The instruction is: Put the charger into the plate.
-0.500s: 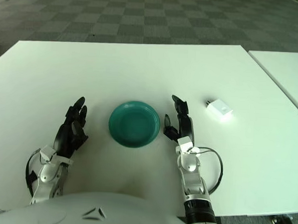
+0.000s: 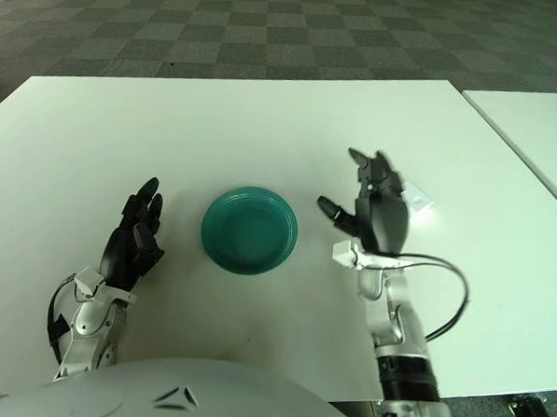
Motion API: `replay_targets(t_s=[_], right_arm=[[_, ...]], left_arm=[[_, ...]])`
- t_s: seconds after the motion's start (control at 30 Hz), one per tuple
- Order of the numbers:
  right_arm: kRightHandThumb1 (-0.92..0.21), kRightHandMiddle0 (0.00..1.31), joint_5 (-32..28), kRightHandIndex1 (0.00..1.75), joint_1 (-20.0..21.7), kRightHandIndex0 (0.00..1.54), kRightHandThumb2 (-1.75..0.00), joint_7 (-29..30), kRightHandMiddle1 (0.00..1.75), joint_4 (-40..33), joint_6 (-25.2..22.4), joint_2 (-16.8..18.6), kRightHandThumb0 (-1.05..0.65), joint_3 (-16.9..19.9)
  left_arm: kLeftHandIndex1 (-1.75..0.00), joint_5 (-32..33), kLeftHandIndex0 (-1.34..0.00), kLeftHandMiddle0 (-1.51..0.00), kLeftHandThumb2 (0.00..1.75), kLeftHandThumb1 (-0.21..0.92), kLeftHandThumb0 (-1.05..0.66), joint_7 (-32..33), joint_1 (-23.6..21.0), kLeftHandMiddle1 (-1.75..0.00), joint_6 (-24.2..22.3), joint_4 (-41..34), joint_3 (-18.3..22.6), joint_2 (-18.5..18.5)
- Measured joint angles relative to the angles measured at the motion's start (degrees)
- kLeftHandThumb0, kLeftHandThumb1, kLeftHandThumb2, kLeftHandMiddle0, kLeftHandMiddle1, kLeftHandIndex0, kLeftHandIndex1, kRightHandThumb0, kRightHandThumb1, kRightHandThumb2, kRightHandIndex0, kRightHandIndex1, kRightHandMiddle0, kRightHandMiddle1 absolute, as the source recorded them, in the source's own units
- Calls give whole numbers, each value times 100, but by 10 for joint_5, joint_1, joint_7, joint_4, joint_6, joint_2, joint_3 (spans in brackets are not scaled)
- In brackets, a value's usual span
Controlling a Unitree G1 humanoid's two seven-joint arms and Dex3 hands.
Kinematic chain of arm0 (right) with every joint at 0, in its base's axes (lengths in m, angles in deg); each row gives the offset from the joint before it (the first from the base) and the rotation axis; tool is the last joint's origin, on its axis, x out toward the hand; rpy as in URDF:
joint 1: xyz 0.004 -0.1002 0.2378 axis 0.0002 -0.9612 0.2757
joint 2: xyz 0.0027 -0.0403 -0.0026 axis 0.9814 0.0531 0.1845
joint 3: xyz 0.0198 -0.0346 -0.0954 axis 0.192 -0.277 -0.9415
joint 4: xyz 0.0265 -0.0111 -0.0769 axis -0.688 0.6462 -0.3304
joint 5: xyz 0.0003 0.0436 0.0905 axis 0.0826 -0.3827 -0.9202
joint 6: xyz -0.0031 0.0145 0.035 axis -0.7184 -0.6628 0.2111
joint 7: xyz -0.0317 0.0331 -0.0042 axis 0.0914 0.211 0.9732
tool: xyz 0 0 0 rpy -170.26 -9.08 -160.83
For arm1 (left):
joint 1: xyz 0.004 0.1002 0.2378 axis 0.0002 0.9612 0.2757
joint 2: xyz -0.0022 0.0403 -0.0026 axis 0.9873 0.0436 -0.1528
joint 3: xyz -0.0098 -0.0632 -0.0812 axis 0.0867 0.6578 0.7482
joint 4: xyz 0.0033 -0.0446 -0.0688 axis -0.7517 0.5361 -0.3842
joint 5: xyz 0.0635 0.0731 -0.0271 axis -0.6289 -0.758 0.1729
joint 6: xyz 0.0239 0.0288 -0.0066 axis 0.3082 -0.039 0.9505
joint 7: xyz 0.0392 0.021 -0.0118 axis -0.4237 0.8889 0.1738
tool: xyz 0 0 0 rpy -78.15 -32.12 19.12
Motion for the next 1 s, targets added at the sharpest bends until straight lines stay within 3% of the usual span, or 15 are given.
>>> replay_targets(t_s=[0.13,0.33,0.63,1.0], right_arm=[[-92,0,53,5,44,36,-75,28,83,3,-67,-37,-95,8],[-92,0,63,6,104,42,-81,52,84,53,-115,-66,-100,0],[-92,0,46,2,137,36,-91,34,68,152,-163,-75,-105,-23],[-92,0,18,0,154,29,-96,-27,58,188,-241,-98,-105,-30]], left_arm=[[-49,14,0,-14,103,92,-89,-17,-16,-2,-2,21,4,0],[-50,29,0,-14,102,92,-89,-37,-32,-1,-2,36,13,1],[-52,38,0,-14,101,92,-89,-59,-50,-1,-2,54,26,3],[-51,28,0,-13,97,92,-91,-65,-60,0,12,72,38,15]])
